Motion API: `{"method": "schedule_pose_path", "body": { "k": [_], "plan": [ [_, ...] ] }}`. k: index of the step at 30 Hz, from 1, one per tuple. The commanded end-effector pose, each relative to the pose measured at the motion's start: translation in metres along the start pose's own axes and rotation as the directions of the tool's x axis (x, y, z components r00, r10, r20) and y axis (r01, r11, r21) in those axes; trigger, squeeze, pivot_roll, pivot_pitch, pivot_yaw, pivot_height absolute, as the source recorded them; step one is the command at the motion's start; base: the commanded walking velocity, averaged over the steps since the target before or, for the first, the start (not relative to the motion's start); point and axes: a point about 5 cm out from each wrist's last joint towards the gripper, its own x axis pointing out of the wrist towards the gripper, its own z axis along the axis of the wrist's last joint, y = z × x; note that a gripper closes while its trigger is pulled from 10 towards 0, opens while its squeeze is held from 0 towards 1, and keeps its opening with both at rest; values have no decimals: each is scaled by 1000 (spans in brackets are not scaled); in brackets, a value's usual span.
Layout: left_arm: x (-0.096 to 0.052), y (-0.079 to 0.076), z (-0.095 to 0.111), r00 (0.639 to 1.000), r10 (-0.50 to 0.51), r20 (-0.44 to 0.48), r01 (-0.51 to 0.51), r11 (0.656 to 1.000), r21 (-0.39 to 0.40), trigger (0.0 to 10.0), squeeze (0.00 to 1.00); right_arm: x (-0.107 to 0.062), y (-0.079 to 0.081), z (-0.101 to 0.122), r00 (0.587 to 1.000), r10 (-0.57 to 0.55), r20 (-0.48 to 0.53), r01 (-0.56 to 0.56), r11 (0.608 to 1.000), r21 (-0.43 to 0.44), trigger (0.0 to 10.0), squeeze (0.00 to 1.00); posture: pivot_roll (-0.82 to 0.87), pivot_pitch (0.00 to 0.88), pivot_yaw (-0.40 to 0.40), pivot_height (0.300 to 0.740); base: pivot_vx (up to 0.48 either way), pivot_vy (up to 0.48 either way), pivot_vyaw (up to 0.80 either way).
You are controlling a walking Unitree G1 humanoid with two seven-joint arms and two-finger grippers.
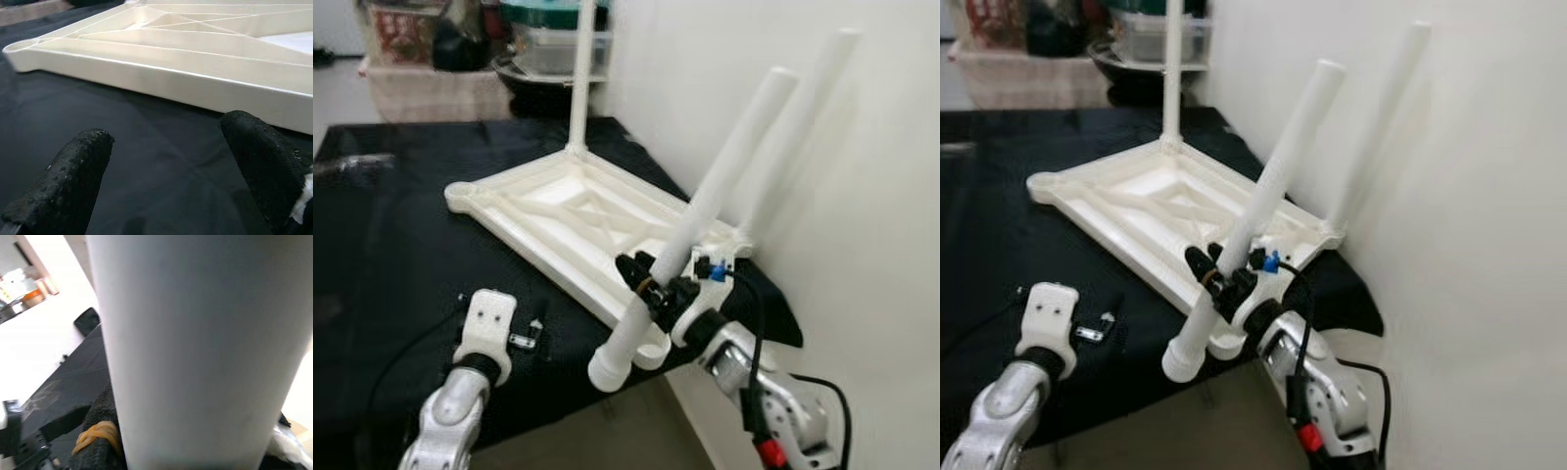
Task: Building children table
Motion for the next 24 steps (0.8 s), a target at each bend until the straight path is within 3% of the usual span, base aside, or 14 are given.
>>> {"method": "schedule_pose_path", "body": {
  "k": [1, 19, 24],
  "plan": [
    [0, -3, -1, 1000, -10, -8, 10, 1000, -4, 10000, 0, 1, -4, 7, 999, -26, 41, 26, 1000, -8, 0, 0, 61, 0, -110, 740, 0, 0, 0],
    [2, -3, 1, 1000, -2, 3, 2, 1000, 3, 10000, 0, 20, -8, 2, 996, -39, 77, 43, 998, -50, 0, 0, 93, 0, -126, 740, 0, 0, 0],
    [2, -2, 1, 1000, 4, 6, -4, 1000, 5, 10000, 0, 23, -10, -9, 999, -28, 36, 33, 988, -154, 0, 0, 101, 0, -134, 740, 0, 0, 0]
  ]
}}
